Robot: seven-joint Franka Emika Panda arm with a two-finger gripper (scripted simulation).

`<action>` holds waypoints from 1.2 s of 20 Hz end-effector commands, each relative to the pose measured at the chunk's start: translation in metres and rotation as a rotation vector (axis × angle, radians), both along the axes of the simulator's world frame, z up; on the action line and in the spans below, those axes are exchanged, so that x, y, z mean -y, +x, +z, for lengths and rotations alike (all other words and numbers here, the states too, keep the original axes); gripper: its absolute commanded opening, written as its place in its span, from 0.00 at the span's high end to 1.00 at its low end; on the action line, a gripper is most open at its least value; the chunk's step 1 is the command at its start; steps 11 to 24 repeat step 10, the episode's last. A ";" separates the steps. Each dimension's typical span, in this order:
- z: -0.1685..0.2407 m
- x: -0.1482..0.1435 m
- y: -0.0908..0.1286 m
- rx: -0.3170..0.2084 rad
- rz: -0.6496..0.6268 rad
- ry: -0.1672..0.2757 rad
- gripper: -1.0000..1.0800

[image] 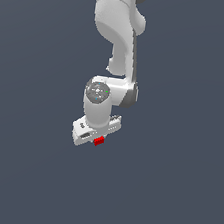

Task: Pick up the red cube and move it to a goal position.

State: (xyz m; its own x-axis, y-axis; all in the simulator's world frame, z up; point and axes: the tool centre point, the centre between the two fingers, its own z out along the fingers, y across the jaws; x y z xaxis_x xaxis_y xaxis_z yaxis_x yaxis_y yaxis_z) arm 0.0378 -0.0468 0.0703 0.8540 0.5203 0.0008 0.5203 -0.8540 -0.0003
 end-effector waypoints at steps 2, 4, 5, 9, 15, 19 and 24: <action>0.005 -0.004 0.011 0.000 0.000 0.000 1.00; 0.007 -0.005 0.015 0.000 0.000 0.000 1.00; 0.008 -0.005 0.017 0.000 0.000 0.000 1.00; 0.009 -0.006 0.020 0.000 0.000 0.000 1.00; 0.009 -0.006 0.020 0.000 0.000 0.000 1.00; 0.009 -0.006 0.020 0.000 0.000 0.000 1.00; 0.009 -0.006 0.020 0.000 0.000 0.000 1.00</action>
